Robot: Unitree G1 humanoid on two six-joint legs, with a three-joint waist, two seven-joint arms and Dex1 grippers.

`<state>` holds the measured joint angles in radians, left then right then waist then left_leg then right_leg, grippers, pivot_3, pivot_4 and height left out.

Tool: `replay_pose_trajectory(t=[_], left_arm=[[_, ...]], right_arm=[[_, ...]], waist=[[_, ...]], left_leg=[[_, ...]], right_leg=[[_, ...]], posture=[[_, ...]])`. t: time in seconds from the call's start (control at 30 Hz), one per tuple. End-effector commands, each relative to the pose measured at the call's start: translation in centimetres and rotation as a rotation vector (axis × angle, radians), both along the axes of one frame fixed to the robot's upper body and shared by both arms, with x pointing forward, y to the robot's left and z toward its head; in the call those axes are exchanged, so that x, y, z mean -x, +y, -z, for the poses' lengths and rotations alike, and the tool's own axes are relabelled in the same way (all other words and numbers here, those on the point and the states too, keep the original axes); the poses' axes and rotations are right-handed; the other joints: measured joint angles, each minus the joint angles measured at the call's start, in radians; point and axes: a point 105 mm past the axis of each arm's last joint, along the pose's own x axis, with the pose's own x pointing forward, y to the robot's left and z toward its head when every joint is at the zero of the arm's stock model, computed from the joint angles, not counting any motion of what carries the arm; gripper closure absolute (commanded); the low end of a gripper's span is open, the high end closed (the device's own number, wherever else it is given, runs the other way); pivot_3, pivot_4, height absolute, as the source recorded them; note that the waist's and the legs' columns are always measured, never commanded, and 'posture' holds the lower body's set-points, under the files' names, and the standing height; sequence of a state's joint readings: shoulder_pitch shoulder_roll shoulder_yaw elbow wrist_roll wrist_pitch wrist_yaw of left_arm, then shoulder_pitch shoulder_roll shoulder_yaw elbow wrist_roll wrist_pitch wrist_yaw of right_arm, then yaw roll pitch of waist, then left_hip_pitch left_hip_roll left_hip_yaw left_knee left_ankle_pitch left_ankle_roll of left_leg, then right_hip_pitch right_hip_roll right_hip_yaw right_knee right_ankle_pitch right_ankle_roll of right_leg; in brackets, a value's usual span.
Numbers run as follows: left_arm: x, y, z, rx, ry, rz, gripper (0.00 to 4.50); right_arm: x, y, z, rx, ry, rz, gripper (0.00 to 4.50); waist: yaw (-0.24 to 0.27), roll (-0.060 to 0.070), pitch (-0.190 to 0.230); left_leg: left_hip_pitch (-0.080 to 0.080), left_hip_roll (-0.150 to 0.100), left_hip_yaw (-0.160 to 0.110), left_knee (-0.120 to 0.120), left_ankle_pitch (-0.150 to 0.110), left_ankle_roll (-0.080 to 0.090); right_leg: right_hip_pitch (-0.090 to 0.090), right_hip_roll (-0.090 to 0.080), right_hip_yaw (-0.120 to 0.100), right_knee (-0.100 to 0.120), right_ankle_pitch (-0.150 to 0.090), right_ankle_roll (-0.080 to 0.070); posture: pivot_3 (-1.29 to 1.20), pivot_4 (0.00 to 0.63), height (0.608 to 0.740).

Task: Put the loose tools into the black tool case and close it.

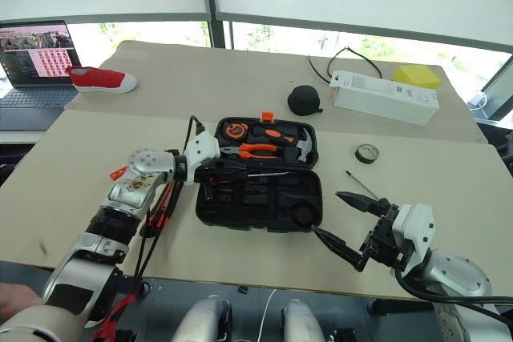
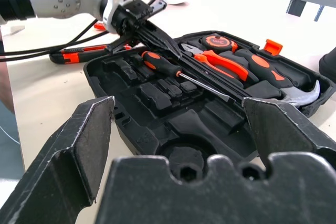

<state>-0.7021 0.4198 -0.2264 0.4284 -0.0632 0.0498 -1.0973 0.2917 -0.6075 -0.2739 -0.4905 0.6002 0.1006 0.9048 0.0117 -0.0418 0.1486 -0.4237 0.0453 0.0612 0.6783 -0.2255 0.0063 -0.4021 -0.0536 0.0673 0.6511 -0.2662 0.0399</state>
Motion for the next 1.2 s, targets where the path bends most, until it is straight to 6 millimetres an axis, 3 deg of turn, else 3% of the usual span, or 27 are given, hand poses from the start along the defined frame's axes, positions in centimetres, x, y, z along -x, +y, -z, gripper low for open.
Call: replay_pose_trajectory(t=[0.03,0.2,0.37,0.43,0.57,0.67,0.77,0.87,1.03,1.2], left_arm=[[0.1,-0.5,0.3,-0.021,-0.007,0.004,4.43],[-0.4,-0.2,3.2,-0.114,0.084,-0.056,4.43],[-0.2,-0.9,3.3,-0.108,0.11,-0.036,4.43],[-0.3,-0.9,1.8,-0.018,0.073,-0.031,4.43],[0.1,0.7,-2.8,0.238,-0.016,0.002,3.35],[2.1,3.6,-5.7,0.399,-0.062,0.09,2.23],[5.3,7.4,-6.3,0.399,-0.042,0.151,1.24],[7.7,9.7,-5.6,0.358,0.02,0.151,0.1],[12.2,13.6,-2.7,0.264,0.098,0.115,0.04],[14.3,12.6,-2.7,0.291,0.089,0.167,0.04]], right_arm=[[0.2,0.0,-0.8,0.004,-0.041,0.004,0.0],[0.2,0.1,-0.5,-0.003,-0.033,0.01,0.0],[0.2,0.2,-0.4,-0.008,-0.032,0.012,0.0],[0.2,-0.2,-0.5,-0.01,-0.032,0.029,0.0],[0.2,-2.0,-0.6,-0.012,-0.043,0.111,0.0],[0.7,-4.4,-0.2,0.025,-0.039,0.191,0.0],[1.7,-7.8,0.7,0.074,-0.026,0.308,0.0],[3.0,-10.4,1.9,0.116,-0.003,0.398,0.0],[5.9,-14.1,4.5,0.151,0.077,0.54,0.0],[6.3,-14.5,5.2,0.179,0.107,0.533,0.0]], waist=[[0.0,0.0,0.0],[0.002,0.001,-0.001],[0.001,0.001,-0.001],[0.0,0.002,-0.001],[-0.001,0.002,-0.001],[-0.004,0.002,-0.001],[-0.015,0.003,-0.002],[-0.02,0.005,-0.002],[-0.021,0.006,-0.002],[-0.02,0.006,-0.002]], left_leg=[[0.0,0.0,0.0,0.0,0.0,0.0],[0.002,0.0,0.0,0.0,0.0,0.0],[0.012,0.0,0.0,0.0,0.0,0.0],[0.013,0.0,0.0,0.0,0.0,0.0],[0.011,0.0,0.0,0.0,0.0,0.0],[0.008,0.001,0.0,-0.001,0.0,0.001],[0.009,0.002,0.0,-0.002,-0.001,0.001],[0.013,0.002,0.0,-0.004,-0.001,0.001],[0.017,0.004,0.001,-0.004,-0.001,0.001],[0.019,0.005,0.0,-0.008,-0.001,0.001]], right_leg=[[0.0,0.0,0.0,0.0,0.0,0.0],[0.002,0.0,0.0,0.0,0.0,0.0],[0.014,0.0,-0.001,-0.002,0.0,0.0],[0.014,0.0,-0.001,-0.002,0.0,0.0],[0.012,0.0,0.0,-0.002,0.0,0.0],[0.009,0.0,0.0,-0.002,0.0,0.0],[0.009,0.0,0.0,-0.002,0.0,0.0],[0.012,-0.001,0.0,-0.003,-0.001,-0.001],[0.014,-0.004,0.0,-0.004,-0.002,-0.002],[0.014,-0.006,0.001,-0.004,-0.005,-0.004]], posture=[[0.0,0.15,0.74],[0.0,0.15,0.74],[0.0,0.15,0.74],[0.0,0.15,0.74],[0.0,0.15,0.74],[0.0,0.15,0.74],[0.0,0.15,0.74],[0.0,0.15,0.74],[0.0,0.15,0.74],[0.0,0.15,0.74]])
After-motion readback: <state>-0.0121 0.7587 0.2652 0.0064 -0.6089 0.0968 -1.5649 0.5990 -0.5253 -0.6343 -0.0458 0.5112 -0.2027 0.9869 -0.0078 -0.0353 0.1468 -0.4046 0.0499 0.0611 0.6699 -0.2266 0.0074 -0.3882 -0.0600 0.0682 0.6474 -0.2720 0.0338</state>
